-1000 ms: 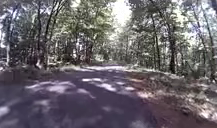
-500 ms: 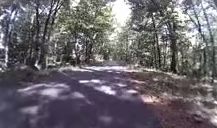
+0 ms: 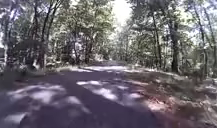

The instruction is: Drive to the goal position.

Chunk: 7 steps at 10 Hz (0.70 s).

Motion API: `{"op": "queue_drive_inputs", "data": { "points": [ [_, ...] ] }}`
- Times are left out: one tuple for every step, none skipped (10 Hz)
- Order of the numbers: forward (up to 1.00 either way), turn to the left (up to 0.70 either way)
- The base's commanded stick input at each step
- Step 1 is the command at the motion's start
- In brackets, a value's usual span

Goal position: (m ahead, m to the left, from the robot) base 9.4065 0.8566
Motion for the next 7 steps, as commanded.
{"op": "queue_drive_inputs", "data": {
  "points": [
    [0.45,0.00],
    [0.45,0.00],
    [0.45,0.00],
    [0.45,0.00],
    [0.45,0.00],
    [0.45,0.00],
    [0.45,0.00]
  ]
}}
